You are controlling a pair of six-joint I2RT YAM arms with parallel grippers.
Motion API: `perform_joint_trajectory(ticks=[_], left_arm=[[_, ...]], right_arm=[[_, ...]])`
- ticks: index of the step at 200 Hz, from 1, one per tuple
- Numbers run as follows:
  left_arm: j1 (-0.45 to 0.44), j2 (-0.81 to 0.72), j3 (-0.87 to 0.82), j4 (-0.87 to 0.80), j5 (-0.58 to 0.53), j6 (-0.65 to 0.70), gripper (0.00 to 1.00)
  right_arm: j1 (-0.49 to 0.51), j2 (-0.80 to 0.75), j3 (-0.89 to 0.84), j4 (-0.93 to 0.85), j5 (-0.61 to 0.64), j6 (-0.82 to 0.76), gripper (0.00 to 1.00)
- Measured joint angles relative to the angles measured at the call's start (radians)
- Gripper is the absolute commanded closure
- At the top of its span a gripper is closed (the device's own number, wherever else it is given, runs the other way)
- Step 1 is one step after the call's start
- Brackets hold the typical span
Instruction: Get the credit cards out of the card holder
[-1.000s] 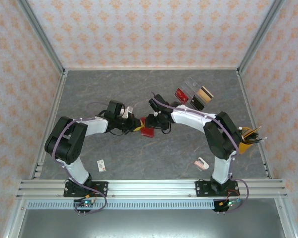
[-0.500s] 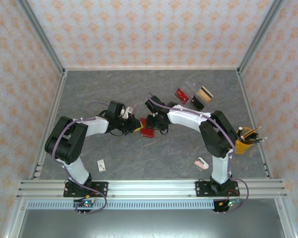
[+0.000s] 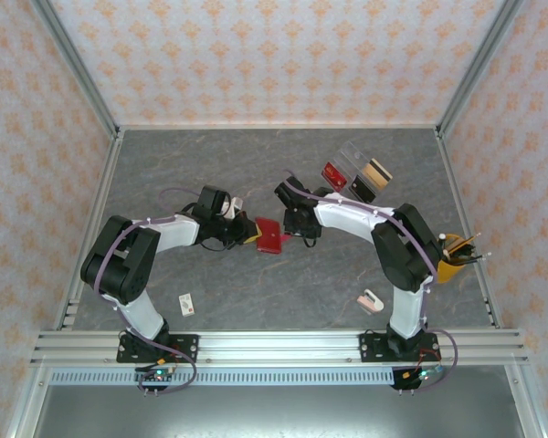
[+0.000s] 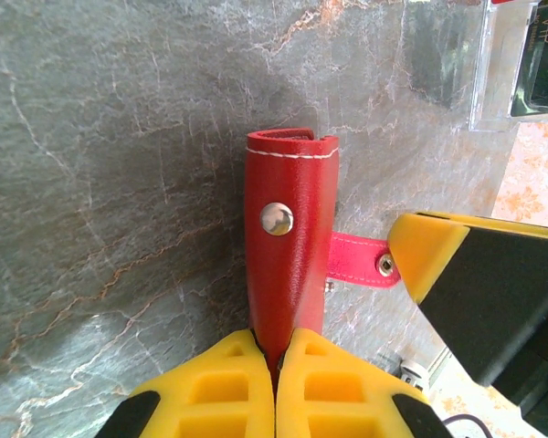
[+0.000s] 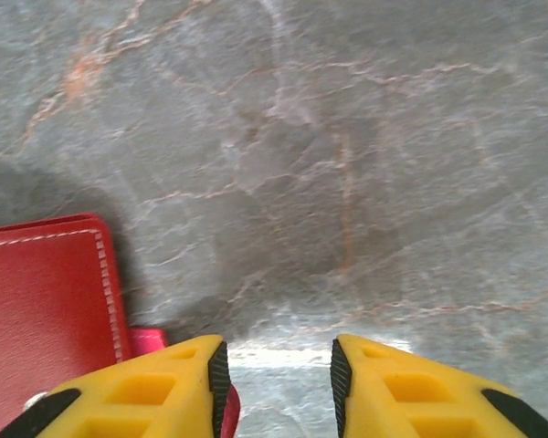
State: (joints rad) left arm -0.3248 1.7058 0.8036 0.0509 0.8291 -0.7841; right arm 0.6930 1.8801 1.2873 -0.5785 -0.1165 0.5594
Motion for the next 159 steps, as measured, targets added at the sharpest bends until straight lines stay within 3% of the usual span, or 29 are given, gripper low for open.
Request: perform_joint_trajectory(ticks=[65, 121, 159], left_arm=[[0.0, 0.0, 0.0, -0.009, 0.0, 0.003, 1.0], [0.0, 0.0, 0.008, -0.031, -0.003, 0.008, 1.0], [0.0, 0.0, 0.014, -0.043, -0.004, 0.008, 1.0]], right_arm=[[0.0, 0.005, 0.001, 0.046, -0.113, -0.01, 0.68], [0.0, 0.016, 0.001, 0.048, -0.173, -0.014, 0.64], [0.0, 0.016, 0.001, 0.042, -0.192, -0.031, 0.56]])
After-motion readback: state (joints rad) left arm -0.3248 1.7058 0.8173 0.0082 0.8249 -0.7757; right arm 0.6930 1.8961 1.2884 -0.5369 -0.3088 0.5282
